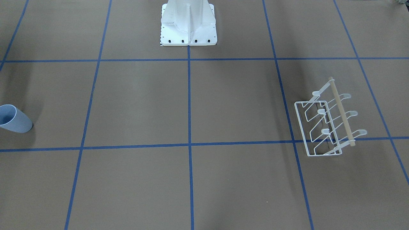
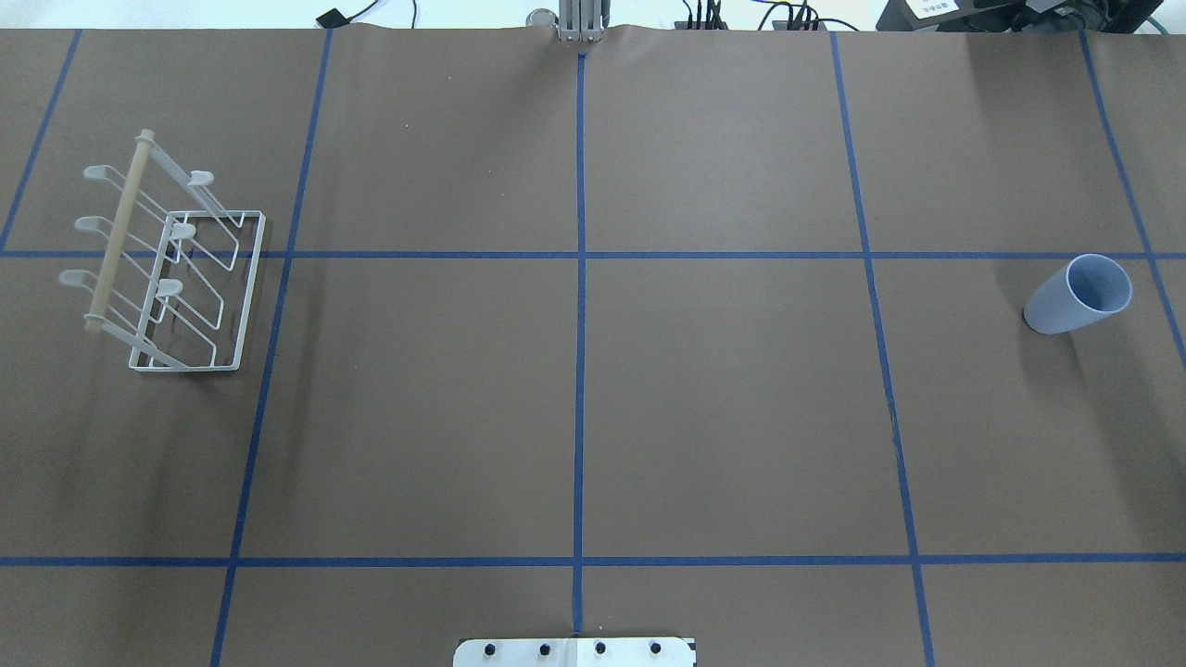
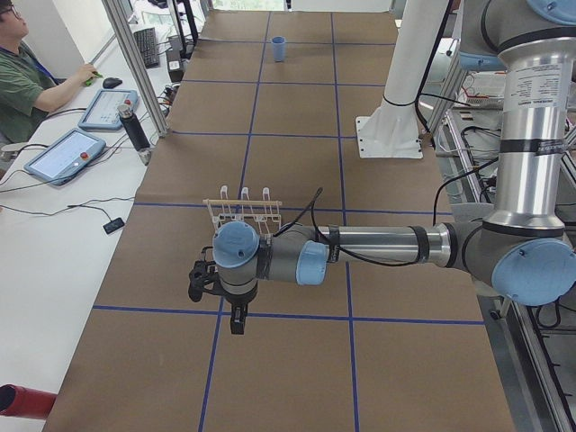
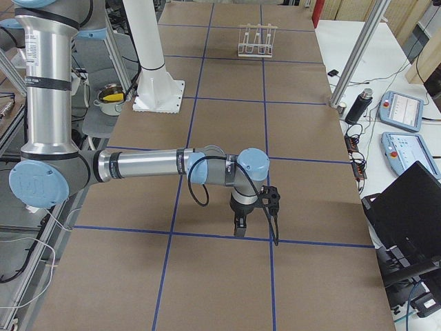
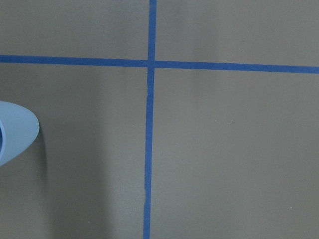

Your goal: Hang cup on cup holder

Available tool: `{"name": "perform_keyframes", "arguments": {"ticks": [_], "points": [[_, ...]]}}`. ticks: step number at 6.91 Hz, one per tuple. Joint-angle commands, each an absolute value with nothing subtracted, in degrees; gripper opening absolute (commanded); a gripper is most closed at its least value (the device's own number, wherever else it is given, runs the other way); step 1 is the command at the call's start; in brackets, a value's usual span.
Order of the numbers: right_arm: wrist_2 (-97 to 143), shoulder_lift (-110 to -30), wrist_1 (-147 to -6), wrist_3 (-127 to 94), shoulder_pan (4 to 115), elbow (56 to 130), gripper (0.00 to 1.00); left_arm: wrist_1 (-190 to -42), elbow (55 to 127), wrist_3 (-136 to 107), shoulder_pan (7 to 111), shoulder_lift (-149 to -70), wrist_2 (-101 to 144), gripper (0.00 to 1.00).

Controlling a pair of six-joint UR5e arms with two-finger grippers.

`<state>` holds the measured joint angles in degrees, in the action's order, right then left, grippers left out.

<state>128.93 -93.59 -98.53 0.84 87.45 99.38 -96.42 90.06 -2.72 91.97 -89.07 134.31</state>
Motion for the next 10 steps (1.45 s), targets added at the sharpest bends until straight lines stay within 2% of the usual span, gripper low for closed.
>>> {"name": "perform_keyframes", "arguments": {"ticks": [1, 6, 8, 10], "points": [[128.93, -93.52, -98.61, 0.79, 87.45, 99.49, 1.0, -96.42, 89.91, -2.72, 91.93, -89.03, 134.3, 0.99], [128.94, -92.81, -98.44, 0.27, 87.45, 101.15, 1.0, -96.33, 89.91, -2.72, 92.02, -89.12, 134.3, 0.99], [128.85, -86.52, -98.7, 0.18, 86.23, 103.0, 1.0, -96.59, 90.44, -2.72, 92.02, -89.03, 134.47, 0.99], [130.76, -86.05, -96.79, -0.52, 81.85, 102.92, 1.0, -97.9, 90.79, -2.9, 90.89, -89.82, 134.47, 0.99]]}}
